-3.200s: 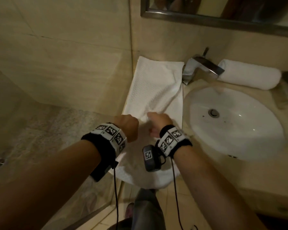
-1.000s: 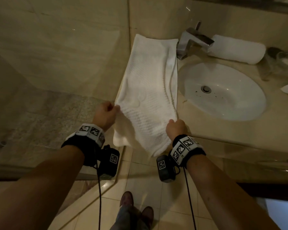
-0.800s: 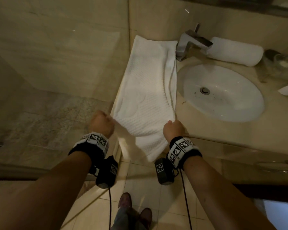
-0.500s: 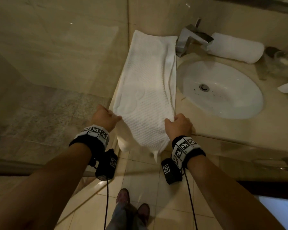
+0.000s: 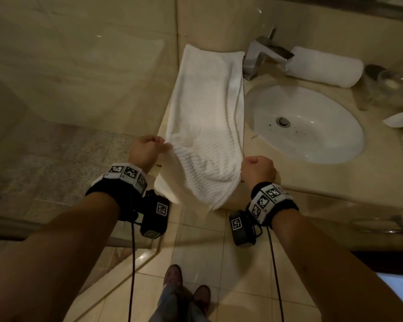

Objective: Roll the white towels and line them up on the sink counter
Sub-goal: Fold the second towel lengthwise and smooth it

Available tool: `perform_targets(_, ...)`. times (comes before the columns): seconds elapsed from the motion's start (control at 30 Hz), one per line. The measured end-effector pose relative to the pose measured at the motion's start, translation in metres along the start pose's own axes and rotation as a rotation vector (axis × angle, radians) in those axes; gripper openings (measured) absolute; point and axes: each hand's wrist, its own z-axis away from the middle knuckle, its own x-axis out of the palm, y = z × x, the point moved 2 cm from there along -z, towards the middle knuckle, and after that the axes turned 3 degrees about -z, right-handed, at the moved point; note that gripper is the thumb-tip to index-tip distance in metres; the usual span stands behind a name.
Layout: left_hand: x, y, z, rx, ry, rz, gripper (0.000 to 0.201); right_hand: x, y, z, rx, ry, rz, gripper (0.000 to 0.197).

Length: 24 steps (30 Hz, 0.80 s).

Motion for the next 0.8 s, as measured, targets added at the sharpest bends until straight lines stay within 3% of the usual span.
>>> perform_targets(0.07, 0.002, -0.001, -0.008, -0.046, -0.035, 0.045, 0.021, 0.003, 0.000, -0.001, 0.012, -0.055, 0.010, 0.025)
perform_targets(0.13, -0.001, -0.013, -0.015, -0.096, -0.011, -0.097, 0.015, 0.008, 0.001, 0.004, -0.010, -0.131, 0.048, 0.040)
perform_targets(0.2, -0.005, -0.033, -0.017, -0.122, 0.060, -0.321, 0.022, 0.010, 0.003, 0.007, -0.040, -0.154, 0.096, 0.051)
perform_targets(0.27, -0.005, -0.044, -0.012, -0.100, 0.100, -0.474, 0.034, 0.010, 0.002, 0.006, -0.063, -0.134, 0.141, 0.042)
perform_targets(0.37, 0.001, -0.045, -0.005, -0.106, 0.092, -0.509, 0.043, 0.006, -0.003, 0.002, -0.078, -0.139, 0.198, 0.022)
perform_targets(0.53, 0.008, -0.030, -0.002, -0.114, 0.066, -0.598, 0.031, 0.001, -0.004, -0.001, -0.069, -0.166, 0.167, 0.022)
perform_targets(0.7, 0.003, -0.020, -0.006, -0.077, 0.006, -0.560, 0.031, -0.002, -0.010, -0.001, -0.005, -0.252, -0.048, 0.025)
perform_targets(0.8, -0.002, -0.014, -0.009, -0.129, -0.005, -0.348, 0.016, -0.008, -0.020, 0.001, 0.038, -0.247, -0.237, 0.018)
